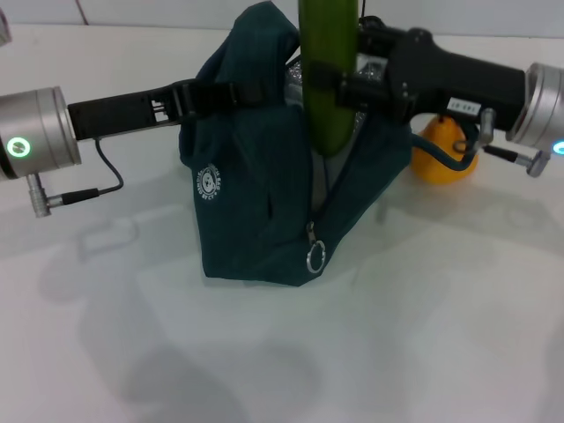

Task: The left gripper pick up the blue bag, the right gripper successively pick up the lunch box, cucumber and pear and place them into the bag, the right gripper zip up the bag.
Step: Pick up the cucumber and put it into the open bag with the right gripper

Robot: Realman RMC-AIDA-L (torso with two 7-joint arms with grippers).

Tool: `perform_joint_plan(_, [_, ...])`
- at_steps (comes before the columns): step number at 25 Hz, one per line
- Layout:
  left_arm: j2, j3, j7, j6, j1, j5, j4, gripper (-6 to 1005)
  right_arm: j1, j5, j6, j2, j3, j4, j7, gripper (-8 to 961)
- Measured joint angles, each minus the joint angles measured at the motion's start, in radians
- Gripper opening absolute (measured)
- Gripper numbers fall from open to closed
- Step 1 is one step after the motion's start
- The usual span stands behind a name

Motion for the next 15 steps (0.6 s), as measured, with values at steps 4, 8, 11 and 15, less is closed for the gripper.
perform_joint_plan(4, [0.001,-0.001,0.0,0.0,0.0,-0.001,0.0,43,-0.011,0.001,0.004,0.0,-0.019,0.001,-0.001,589])
perform_joint_plan(8, [0.001,-0.001,0.0,-0.001,0.002,-0.003,0.0,43,-0.019,0.001,0.011,0.0,-0.038,-0.001,-0.002,591])
perform_joint_plan(11, [0.001,-0.001,0.0,-0.001,0.003,-0.014,0.0,43,-0.022,0.003,0.014,0.0,-0.045,-0.002,-0.009,593])
perform_joint_plan(15, [0.003,-0.001,0.0,0.0,0.009,-0.021,0.001,43,-0.024,0.015,0.019,0.0,-0.045,0.001,-0.013,595])
